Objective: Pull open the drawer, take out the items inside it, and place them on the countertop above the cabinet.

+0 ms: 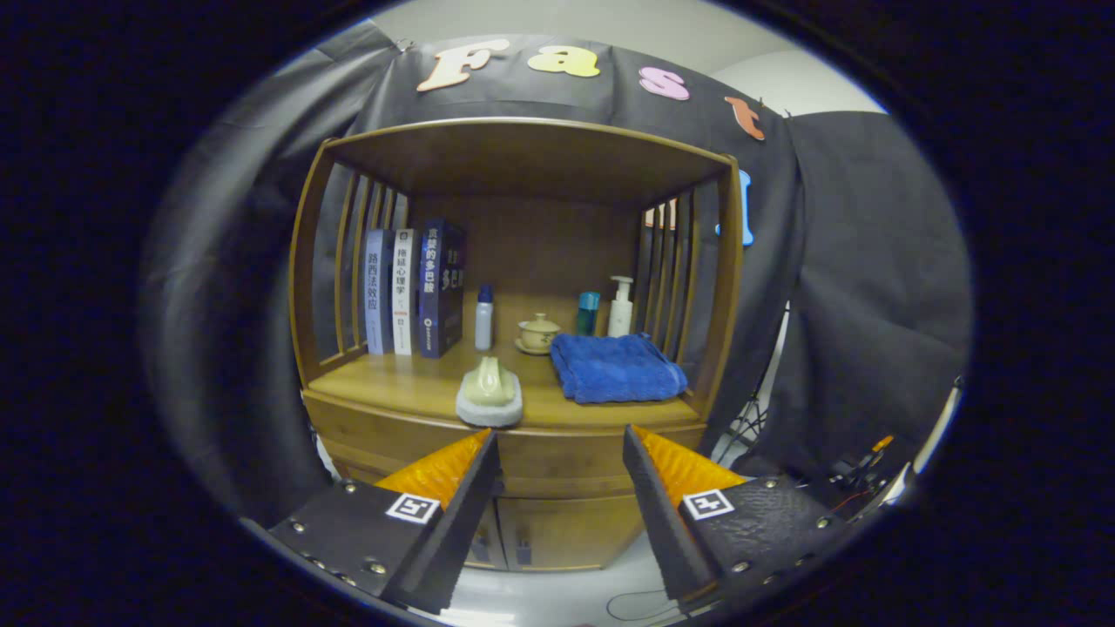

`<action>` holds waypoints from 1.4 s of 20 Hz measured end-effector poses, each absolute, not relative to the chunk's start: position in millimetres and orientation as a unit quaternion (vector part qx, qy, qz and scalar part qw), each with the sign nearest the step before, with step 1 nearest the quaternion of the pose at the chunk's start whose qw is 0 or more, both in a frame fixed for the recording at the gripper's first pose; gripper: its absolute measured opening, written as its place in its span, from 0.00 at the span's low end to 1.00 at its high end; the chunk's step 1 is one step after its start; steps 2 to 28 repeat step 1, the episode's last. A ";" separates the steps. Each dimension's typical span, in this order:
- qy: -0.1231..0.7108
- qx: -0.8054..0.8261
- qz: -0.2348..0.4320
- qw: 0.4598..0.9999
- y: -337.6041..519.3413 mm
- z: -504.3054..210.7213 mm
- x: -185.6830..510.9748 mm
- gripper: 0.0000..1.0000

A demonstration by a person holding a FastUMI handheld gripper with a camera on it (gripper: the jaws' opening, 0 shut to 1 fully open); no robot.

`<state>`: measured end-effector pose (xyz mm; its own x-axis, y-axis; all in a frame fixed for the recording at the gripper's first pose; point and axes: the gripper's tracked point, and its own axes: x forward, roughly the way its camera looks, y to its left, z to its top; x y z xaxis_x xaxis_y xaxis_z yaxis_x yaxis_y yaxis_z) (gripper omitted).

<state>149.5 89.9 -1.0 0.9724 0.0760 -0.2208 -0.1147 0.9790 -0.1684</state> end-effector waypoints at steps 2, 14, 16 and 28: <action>0.118 -0.095 0.054 0.987 84.2 -2.4 146.3 0.87; 0.118 -0.095 0.054 0.987 84.2 -2.4 146.3 0.87; 0.118 -0.095 0.054 0.987 84.2 -2.4 146.3 0.87; 0.118 -0.095 0.054 0.987 84.2 -2.4 146.3 0.87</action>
